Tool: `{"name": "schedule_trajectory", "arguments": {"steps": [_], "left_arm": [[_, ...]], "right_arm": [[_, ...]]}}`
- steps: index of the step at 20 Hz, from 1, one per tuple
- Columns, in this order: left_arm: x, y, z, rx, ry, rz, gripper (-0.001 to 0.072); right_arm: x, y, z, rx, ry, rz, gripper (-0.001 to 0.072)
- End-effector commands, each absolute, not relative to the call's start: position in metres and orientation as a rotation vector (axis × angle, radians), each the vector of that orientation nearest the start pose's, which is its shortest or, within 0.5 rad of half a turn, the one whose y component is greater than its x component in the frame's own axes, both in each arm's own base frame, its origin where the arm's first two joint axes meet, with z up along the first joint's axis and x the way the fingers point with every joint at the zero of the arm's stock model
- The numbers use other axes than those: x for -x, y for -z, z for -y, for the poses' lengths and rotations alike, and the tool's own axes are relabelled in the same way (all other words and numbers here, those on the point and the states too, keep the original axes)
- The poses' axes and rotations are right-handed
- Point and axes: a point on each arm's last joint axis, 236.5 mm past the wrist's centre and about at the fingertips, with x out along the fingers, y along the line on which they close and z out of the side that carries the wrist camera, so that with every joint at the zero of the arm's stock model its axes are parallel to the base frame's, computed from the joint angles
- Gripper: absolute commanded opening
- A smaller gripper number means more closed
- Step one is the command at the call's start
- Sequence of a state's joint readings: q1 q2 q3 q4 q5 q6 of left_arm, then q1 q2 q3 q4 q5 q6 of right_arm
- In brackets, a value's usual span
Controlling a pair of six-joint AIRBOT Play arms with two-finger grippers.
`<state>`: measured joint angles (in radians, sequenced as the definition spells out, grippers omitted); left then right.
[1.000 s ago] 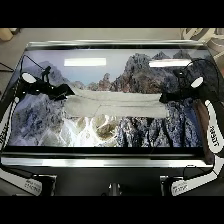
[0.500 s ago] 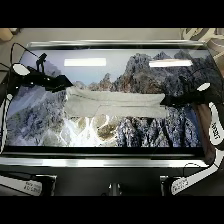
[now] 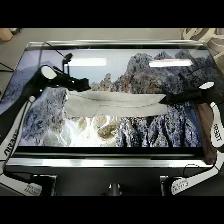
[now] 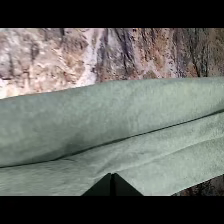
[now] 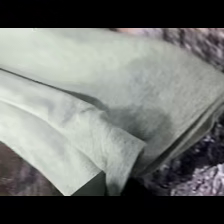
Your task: Fold the shirts.
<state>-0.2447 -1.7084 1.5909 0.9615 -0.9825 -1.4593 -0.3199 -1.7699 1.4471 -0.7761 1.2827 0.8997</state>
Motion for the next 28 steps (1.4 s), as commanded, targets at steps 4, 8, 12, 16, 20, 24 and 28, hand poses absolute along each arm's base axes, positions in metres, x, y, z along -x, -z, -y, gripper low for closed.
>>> {"name": "schedule_trajectory", "arguments": {"steps": [4,8,12,16,20,24,28], "left_arm": [[-0.462,0.046,0.368,0.532,0.538,-1.193,0.0025],[-0.439,0.052,0.447,0.862,0.599,-1.243,0.0025],[-0.409,0.054,0.501,0.999,0.609,-1.258,0.0025],[-0.395,0.048,0.522,1.013,0.643,-1.239,0.0023],[-0.471,-0.030,0.447,0.797,0.723,-0.932,0.0022],[-0.530,-0.138,0.302,0.537,0.630,-0.657,0.0022],[-0.524,-0.245,0.193,0.458,0.529,-0.455,0.0022]], "right_arm": [[-0.432,-0.118,-0.048,-0.338,-0.694,-0.946,0.0018],[-0.387,-0.180,-0.076,-0.274,-0.744,-0.899,0.0019],[-0.357,-0.232,-0.102,-0.249,-0.770,-0.797,0.0019],[-0.366,-0.246,-0.095,-0.273,-0.686,-0.738,0.0019],[-0.397,-0.230,-0.113,-0.309,-0.693,-0.735,0.0019],[-0.449,-0.178,-0.177,-0.351,-0.732,-0.766,0.0020],[-0.470,-0.097,-0.268,-0.497,-0.843,-0.882,0.0022]]}}
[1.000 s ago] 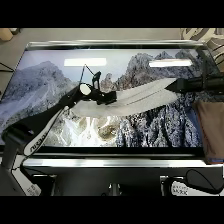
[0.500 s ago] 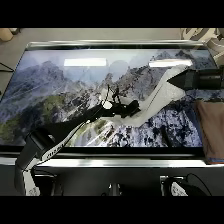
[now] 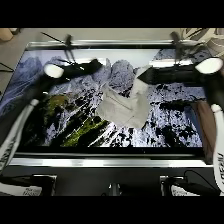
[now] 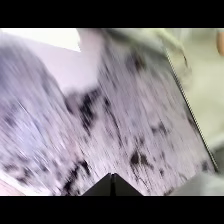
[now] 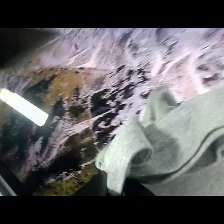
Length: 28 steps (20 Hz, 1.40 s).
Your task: Fold the shirts.
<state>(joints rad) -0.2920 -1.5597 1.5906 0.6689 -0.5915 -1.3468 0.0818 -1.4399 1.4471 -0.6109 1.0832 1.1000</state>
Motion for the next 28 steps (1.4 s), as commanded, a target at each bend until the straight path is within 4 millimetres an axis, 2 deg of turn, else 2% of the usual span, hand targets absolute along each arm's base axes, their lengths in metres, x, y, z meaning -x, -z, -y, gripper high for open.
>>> {"name": "schedule_trajectory", "arguments": {"steps": [1,2,3,4,5,7,9,10,11,12,13,14,15,16,18,20,22,24,25,26,27,28], "left_arm": [[-0.518,-0.262,0.183,0.455,0.524,-0.424,0.0022],[-0.511,-0.275,0.180,0.449,0.526,-0.401,0.0023],[-0.505,-0.284,0.178,0.432,0.529,-0.387,0.0023],[-0.499,-0.286,0.180,0.407,0.536,-0.390,0.0022],[-0.494,-0.285,0.182,0.383,0.542,-0.404,0.0022],[-0.485,-0.272,0.183,0.326,0.551,-0.458,0.0023],[-0.478,-0.256,0.181,0.264,0.550,-0.520,0.0023],[-0.475,-0.250,0.179,0.238,0.548,-0.544,0.0023],[-0.473,-0.246,0.178,0.219,0.545,-0.558,0.0023],[-0.473,-0.245,0.177,0.208,0.543,-0.563,0.0023],[-0.472,-0.246,0.177,0.208,0.543,-0.561,0.0023],[-0.471,-0.247,0.177,0.208,0.545,-0.559,0.0023],[-0.470,-0.248,0.179,0.206,0.549,-0.557,0.0023],[-0.469,-0.248,0.181,0.206,0.552,-0.557,0.0023],[-0.466,-0.249,0.186,0.205,0.564,-0.561,0.0024],[-0.459,-0.254,0.190,0.199,0.579,-0.558,0.0023],[-0.452,-0.263,0.193,0.194,0.589,-0.541,0.0023],[-0.447,-0.270,0.192,0.190,0.594,-0.531,0.0023],[-0.446,-0.272,0.192,0.189,0.594,-0.527,0.0023],[-0.446,-0.272,0.191,0.188,0.592,-0.526,0.0023],[-0.447,-0.270,0.189,0.176,0.584,-0.529,0.0023],[-0.448,-0.269,0.188,0.168,0.579,-0.530,0.0023]], "right_arm": [[-0.468,-0.079,-0.290,-0.527,-0.871,-0.916,0.0025],[-0.466,-0.059,-0.309,-0.557,-0.885,-0.951,0.0080],[-0.464,-0.043,-0.320,-0.575,-0.889,-0.979,0.0237],[-0.465,-0.030,-0.323,-0.585,-0.885,-0.998,0.0492],[-0.468,-0.027,-0.317,-0.560,-0.885,-0.987,0.0588],[-0.477,-0.038,-0.288,-0.507,-0.885,-0.944,0.0589],[-0.479,-0.045,-0.234,-0.417,-0.832,-0.957,0.0589],[-0.474,-0.037,-0.194,-0.339,-0.765,-1.015,0.0589],[-0.461,-0.022,-0.152,-0.249,-0.685,-1.117,0.0590],[-0.438,-0.002,-0.105,-0.168,-0.577,-1.268,0.0594],[-0.410,0.017,-0.067,-0.096,-0.496,-1.422,0.0596],[-0.387,0.032,-0.048,-0.064,-0.464,-1.525,0.0597],[-0.372,0.045,-0.048,-0.081,-0.465,-1.576,0.0608],[-0.368,0.056,-0.060,-0.137,-0.482,-1.574,0.0623],[-0.376,0.073,-0.093,-0.293,-0.498,-1.494,0.0661],[-0.383,0.089,-0.112,-0.373,-0.472,-1.444,0.0661],[-0.391,0.100,-0.123,-0.465,-0.431,-1.420,0.0627],[-0.403,0.097,-0.144,-0.554,-0.480,-1.369,0.0545],[-0.408,0.092,-0.153,-0.578,-0.520,-1.336,0.0394],[-0.411,0.085,-0.158,-0.576,-0.560,-1.307,0.0139],[-0.417,0.075,-0.156,-0.574,-0.591,-1.275,0.0017],[-0.427,0.060,-0.150,-0.554,-0.635,-1.225,0.0019]]}}
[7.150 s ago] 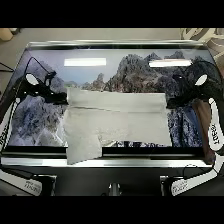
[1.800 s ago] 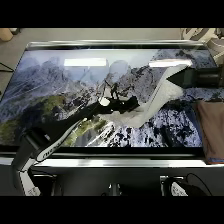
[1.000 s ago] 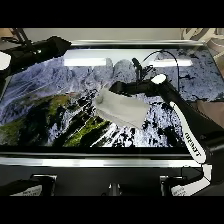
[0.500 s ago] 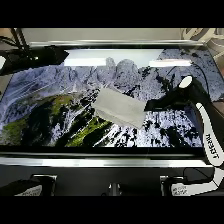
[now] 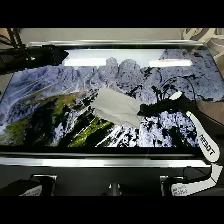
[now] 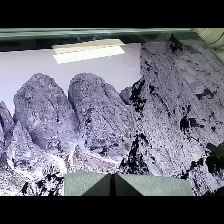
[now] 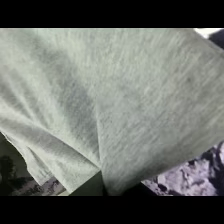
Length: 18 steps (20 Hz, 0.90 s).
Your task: Fold the shirts.
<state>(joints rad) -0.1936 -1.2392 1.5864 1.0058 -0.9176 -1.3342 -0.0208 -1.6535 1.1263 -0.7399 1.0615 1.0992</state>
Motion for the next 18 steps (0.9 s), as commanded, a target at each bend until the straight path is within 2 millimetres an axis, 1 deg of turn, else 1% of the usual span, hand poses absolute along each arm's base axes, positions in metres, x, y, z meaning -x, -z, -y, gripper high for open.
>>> {"name": "schedule_trajectory", "arguments": {"steps": [1,2,3,4,5,6,7,8,9,11,13,15,17,18], "left_arm": [[-0.447,-0.269,0.188,0.167,0.579,-0.532,0.0024],[-0.446,-0.268,0.188,0.165,0.581,-0.535,0.0023],[-0.445,-0.267,0.188,0.164,0.584,-0.542,0.0024],[-0.444,-0.266,0.189,0.162,0.586,-0.549,0.0024],[-0.443,-0.265,0.189,0.161,0.587,-0.552,0.0024],[-0.443,-0.265,0.189,0.161,0.587,-0.552,0.0023],[-0.443,-0.265,0.189,0.161,0.587,-0.552,0.0024],[-0.443,-0.265,0.189,0.161,0.587,-0.551,0.0024],[-0.443,-0.265,0.189,0.161,0.588,-0.552,0.0024],[-0.443,-0.265,0.189,0.161,0.588,-0.552,0.0024],[-0.443,-0.265,0.189,0.161,0.588,-0.552,0.0024],[-0.443,-0.265,0.189,0.161,0.588,-0.553,0.0024],[-0.442,-0.263,0.189,0.159,0.591,-0.562,0.0024],[-0.441,-0.262,0.190,0.158,0.593,-0.566,0.0024]], "right_arm": [[-0.438,0.038,-0.137,-0.525,-0.676,-1.164,0.0017],[-0.449,0.014,-0.118,-0.511,-0.682,-1.110,0.0017],[-0.462,-0.014,-0.092,-0.508,-0.664,-1.046,0.0017],[-0.471,-0.041,-0.063,-0.505,-0.627,-0.990,0.0017],[-0.476,-0.065,-0.027,-0.490,-0.571,-0.944,0.0018],[-0.474,-0.081,0.010,-0.468,-0.501,-0.931,0.0018],[-0.468,-0.093,0.051,-0.462,-0.414,-0.929,0.0018],[-0.460,-0.106,0.084,-0.472,-0.351,-0.912,0.0018],[-0.452,-0.120,0.116,-0.477,-0.300,-0.880,0.0018],[-0.436,-0.144,0.172,-0.485,-0.184,-0.808,0.0018],[-0.415,-0.160,0.214,-0.505,-0.081,-0.756,0.0018],[-0.395,-0.171,0.244,-0.539,0.006,-0.720,0.0018],[-0.376,-0.180,0.262,-0.552,0.062,-0.697,0.0018],[-0.368,-0.182,0.267,-0.556,0.075,-0.696,0.0018]]}}
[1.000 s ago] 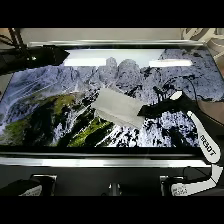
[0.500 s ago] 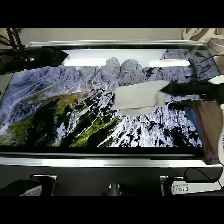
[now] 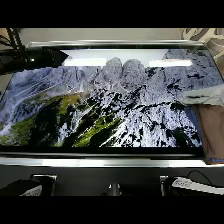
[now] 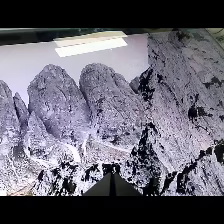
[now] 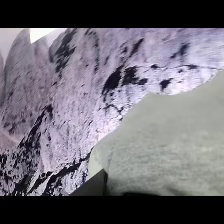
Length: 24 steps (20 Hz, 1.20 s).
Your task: Fold the shirts.
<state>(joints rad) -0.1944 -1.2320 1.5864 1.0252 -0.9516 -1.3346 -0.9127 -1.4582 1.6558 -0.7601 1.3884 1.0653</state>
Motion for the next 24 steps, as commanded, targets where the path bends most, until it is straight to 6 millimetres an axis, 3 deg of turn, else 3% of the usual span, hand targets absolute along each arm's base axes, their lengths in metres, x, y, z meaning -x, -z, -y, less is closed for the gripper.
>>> {"name": "schedule_trajectory", "arguments": {"steps": [1,5,8,10,13,15,19,20,21,22,24], "left_arm": [[-0.440,-0.262,0.190,0.157,0.594,-0.569,0.0024],[-0.440,-0.261,0.190,0.156,0.596,-0.573,0.0024],[-0.440,-0.261,0.190,0.157,0.596,-0.573,0.0024],[-0.439,-0.261,0.190,0.157,0.597,-0.573,0.0024],[-0.439,-0.261,0.190,0.157,0.597,-0.573,0.0024],[-0.439,-0.262,0.190,0.157,0.597,-0.572,0.0024],[-0.439,-0.262,0.191,0.161,0.600,-0.571,0.0024],[-0.438,-0.264,0.193,0.169,0.605,-0.569,0.0024],[-0.437,-0.265,0.194,0.180,0.613,-0.568,0.0024],[-0.436,-0.267,0.196,0.190,0.621,-0.568,0.0024],[-0.435,-0.271,0.201,0.218,0.638,-0.562,0.0024]], "right_arm": [[-0.359,-0.184,0.270,-0.562,0.083,-0.701,0.0018],[-0.315,-0.172,0.282,-0.590,0.149,-0.797,0.0018],[-0.265,-0.146,0.296,-0.594,0.244,-0.963,0.0018],[-0.221,-0.121,0.310,-0.556,0.364,-1.143,0.0018],[-0.180,-0.090,0.321,-0.540,0.473,-1.306,0.0018],[-0.165,-0.062,0.312,-0.575,0.465,-1.387,0.0018],[-0.156,0.001,0.281,-0.669,0.404,-1.458,0.0021],[-0.155,0.011,0.279,-0.674,0.407,-1.459,0.0135],[-0.155,0.017,0.278,-0.676,0.407,-1.459,0.0429],[-0.156,0.018,0.281,-0.645,0.396,-1.453,0.0627],[-0.164,0.005,0.307,-0.517,0.433,-1.390,0.0659]]}}
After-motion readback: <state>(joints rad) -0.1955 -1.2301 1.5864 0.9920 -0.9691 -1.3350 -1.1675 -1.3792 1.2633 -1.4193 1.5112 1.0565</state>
